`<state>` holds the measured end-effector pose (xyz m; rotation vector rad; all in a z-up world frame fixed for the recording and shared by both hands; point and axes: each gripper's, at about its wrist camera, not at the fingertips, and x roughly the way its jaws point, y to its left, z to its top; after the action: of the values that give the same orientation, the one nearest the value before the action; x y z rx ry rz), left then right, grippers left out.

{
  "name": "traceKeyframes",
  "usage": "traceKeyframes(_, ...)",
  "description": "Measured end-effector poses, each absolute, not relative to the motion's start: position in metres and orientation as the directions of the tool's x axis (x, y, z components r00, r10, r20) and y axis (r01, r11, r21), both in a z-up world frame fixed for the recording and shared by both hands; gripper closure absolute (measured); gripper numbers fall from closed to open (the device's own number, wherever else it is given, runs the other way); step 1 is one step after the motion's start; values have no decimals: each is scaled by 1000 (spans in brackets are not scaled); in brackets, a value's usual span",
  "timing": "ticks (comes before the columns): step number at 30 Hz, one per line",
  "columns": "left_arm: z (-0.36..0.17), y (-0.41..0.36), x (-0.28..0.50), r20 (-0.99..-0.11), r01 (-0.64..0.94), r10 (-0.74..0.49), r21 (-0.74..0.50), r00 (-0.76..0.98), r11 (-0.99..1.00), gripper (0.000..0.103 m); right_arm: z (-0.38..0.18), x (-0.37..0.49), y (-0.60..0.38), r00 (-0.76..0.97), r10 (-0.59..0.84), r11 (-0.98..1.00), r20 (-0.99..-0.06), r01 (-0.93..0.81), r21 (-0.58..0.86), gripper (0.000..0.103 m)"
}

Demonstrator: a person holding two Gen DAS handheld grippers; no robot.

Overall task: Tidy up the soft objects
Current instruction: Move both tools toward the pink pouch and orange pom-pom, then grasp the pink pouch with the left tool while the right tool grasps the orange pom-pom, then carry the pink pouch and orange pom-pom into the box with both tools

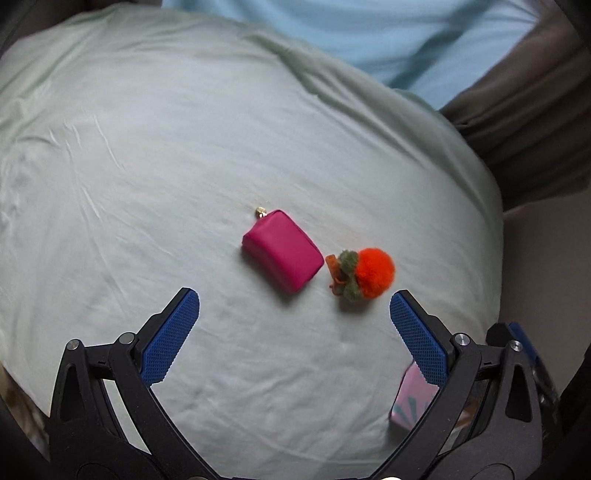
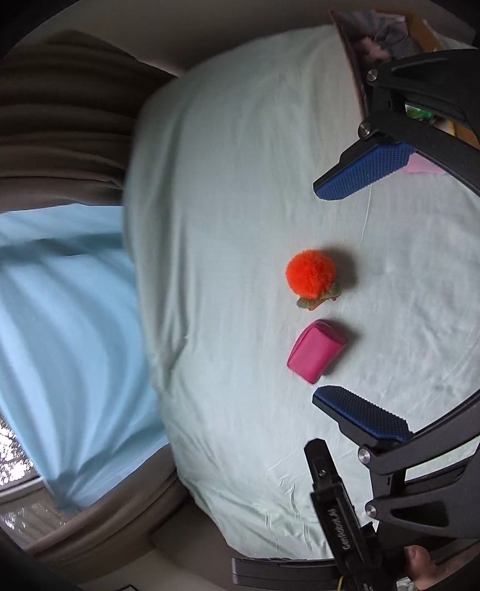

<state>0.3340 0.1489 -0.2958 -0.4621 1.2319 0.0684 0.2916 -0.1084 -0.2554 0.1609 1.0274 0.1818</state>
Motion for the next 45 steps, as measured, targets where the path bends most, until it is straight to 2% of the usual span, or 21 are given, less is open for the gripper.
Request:
traceKeyframes(11, -439, 135, 410, -956, -494, -213, -288, 203, 820, 0, -391, 364, -114, 362, 268, 950, -893, 53, 307, 3)
traceKeyframes(15, -470, 132, 420, -967, -531, -194, -255, 168, 808, 1, -424, 377, -117, 333, 305, 925, -892, 117, 360, 3)
traceKeyframes(19, -491, 130, 423, -971, -581, -187, -239, 150, 778, 9, -445, 382, -113, 322, 317, 913, -892, 150, 379, 7)
traceKeyframes(22, -500, 126, 427, -979, -587, -160, -204, 127, 784, 10, -455, 386, -109, 310, 318, 909, -896, 166, 381, 9)
traceKeyframes(25, -503, 119, 431, -985, -574, -126, -173, 121, 801, 11, -465, 387, -109, 295, 316, 907, -902, 185, 378, 23)
traceKeyframes(28, -502, 115, 429, -989, -567, -92, -144, 119, 811, 21, -467, 385, -106, 292, 285, 919, -913, 188, 347, 33)
traceKeyframes(29, -501, 114, 429, -988, -565, -89, -145, 125, 812, 26, -466, 384, -105, 295, 270, 927, -917, 179, 330, 42)
traceKeyframes(32, -496, 112, 422, -986, -556, -81, -150, 147, 818, 36, -464, 380, -103, 293, 250, 939, -923, 161, 305, 61)
traceKeyframes(33, -494, 110, 420, -985, -550, -84, -156, 153, 821, 38, -463, 378, -102, 293, 253, 939, -922, 157, 307, 64)
traceKeyframes(38, -486, 105, 413, -978, -502, -111, -186, 176, 845, 52, -457, 373, -101, 306, 266, 936, -914, 145, 321, 67)
traceKeyframes(45, -451, 105, 401, -966, -452, -132, -222, 221, 864, 58, -423, 366, -96, 359, 256, 942, -898, 118, 315, 67)
